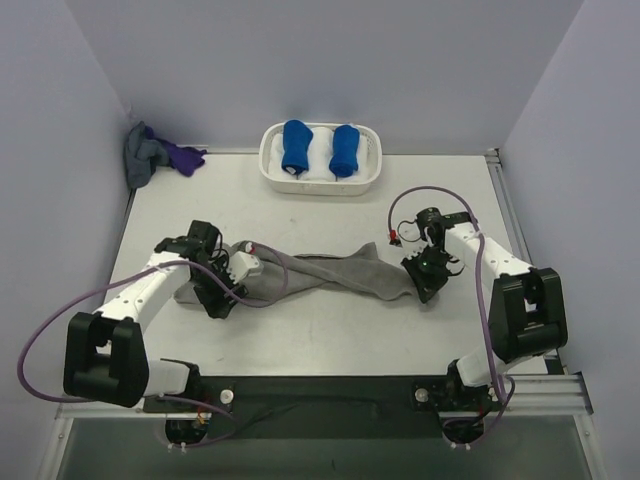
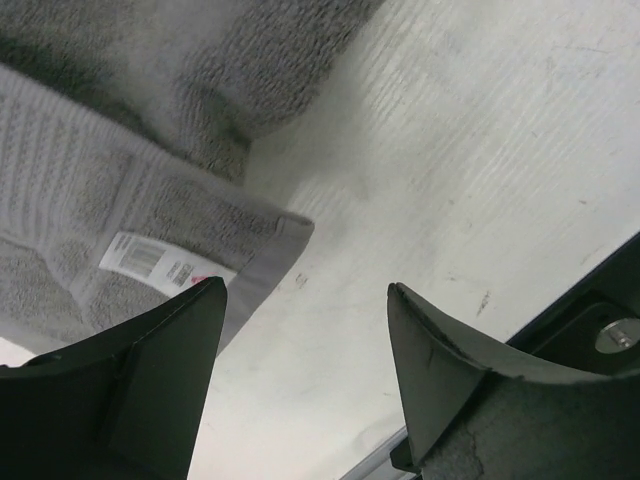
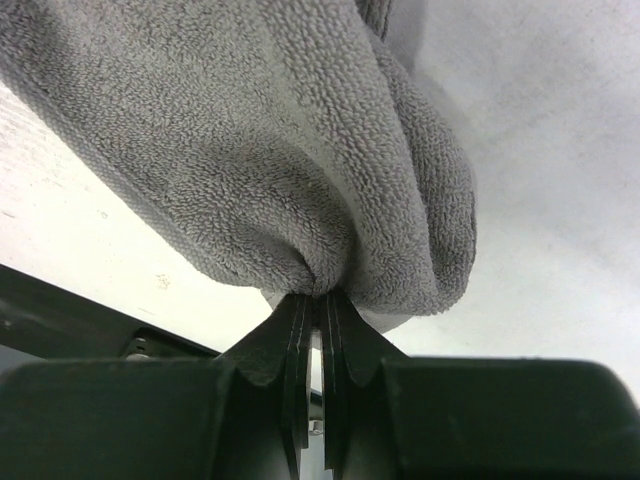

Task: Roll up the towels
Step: Flatten the towel

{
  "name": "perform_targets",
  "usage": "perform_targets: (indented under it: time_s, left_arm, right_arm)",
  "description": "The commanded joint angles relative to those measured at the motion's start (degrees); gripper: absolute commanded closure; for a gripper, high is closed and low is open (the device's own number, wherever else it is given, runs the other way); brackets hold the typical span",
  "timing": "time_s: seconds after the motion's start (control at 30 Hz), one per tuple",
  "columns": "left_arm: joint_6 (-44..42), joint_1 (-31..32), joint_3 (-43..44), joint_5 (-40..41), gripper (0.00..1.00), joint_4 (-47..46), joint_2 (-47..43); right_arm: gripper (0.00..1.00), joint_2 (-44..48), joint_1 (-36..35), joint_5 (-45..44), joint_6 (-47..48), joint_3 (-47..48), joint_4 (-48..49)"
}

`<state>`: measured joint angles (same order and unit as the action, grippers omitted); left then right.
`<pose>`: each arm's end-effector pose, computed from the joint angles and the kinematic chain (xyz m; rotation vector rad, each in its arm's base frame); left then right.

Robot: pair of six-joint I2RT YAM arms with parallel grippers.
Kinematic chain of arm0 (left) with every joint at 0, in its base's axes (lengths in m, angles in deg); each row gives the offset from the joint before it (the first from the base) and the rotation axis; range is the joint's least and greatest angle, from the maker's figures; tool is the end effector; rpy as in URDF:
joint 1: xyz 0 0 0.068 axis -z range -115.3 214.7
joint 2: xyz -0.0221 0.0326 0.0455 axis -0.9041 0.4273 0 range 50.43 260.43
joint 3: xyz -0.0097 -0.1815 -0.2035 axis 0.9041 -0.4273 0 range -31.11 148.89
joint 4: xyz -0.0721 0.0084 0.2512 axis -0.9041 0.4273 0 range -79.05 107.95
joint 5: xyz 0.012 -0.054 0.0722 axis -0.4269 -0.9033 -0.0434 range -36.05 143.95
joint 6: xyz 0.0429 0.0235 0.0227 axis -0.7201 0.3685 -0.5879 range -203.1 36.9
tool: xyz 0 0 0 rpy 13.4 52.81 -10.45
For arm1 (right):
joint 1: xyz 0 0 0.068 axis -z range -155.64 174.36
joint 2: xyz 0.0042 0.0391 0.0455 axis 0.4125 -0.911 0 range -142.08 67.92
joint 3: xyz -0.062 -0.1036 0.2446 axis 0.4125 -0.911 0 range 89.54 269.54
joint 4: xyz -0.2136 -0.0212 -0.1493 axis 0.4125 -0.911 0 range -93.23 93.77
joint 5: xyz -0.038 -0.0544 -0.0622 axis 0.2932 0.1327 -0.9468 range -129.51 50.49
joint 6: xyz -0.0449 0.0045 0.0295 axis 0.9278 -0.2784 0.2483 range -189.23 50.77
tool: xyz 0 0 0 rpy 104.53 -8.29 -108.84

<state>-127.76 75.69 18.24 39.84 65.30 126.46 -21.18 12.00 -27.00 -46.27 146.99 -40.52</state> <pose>0.2134 -0.0503 0.2060 1.3824 2.5588 -0.2785 0.2741 0.0679 0.1944 -0.9061 2.7178 0.2802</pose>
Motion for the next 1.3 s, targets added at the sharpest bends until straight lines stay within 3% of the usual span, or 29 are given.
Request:
perform_targets:
  time_s: [0.0,0.2,0.3,0.43,0.47,0.57,0.6,0.77,0.87,1.13,1.27]
  left_arm:
    - [2.3,3.69,-1.87,4.34,0.24,-7.14,0.61]
    - [8.09,5.8,-3.9,10.67,0.24,-14.26,4.46]
    - [10.03,5.72,-3.9,13.67,0.31,-17.25,6.14]
    - [11.52,4.67,-2.68,17.62,0.61,-18.05,4.4]
    - [11.53,4.23,-2.06,17.45,0.75,-18.05,3.96]
    - [11.18,1.94,0.4,15.87,0.97,-15.86,2.28]
    - [11.0,0.81,1.1,15.26,1.0,-14.46,1.67]
    - [10.74,-10.68,13.45,8.32,1.0,-9.27,0.87]
    - [13.81,-18.51,22.08,1.38,1.0,-5.84,2.45]
    - [24.35,-23.02,46.51,-5.84,1.0,-4.95,5.97]
    - [25.68,-25.65,50.15,-6.81,1.0,-3.82,3.97]
  right_arm:
    - [1.0,2.26,0.85,0.67,-0.46,2.14,-4.48]
    - [1.0,1.65,1.37,0.58,-0.29,2.49,-4.92]
    - [1.0,1.21,1.64,0.93,-0.28,2.93,-4.93]
    - [1.0,0.95,2.25,1.02,-0.11,3.28,-5.1]
    - [1.0,0.95,2.34,1.11,-0.02,3.37,-5.28]
    - [1.0,1.03,3.13,1.2,0.15,3.89,-5.54]
    - [1.0,1.21,3.39,1.28,0.33,4.07,-5.71]
    - [1.0,3.23,6.64,2.07,0.68,8.45,-7.82]
    - [1.0,4.28,9.36,3.13,0.42,16.88,-10.37]
    - [1.0,2.18,14.82,3.31,-1.78,42.36,-11.69]
    - [1.0,3.58,16.49,2.87,-1.08,48.27,-14.41]
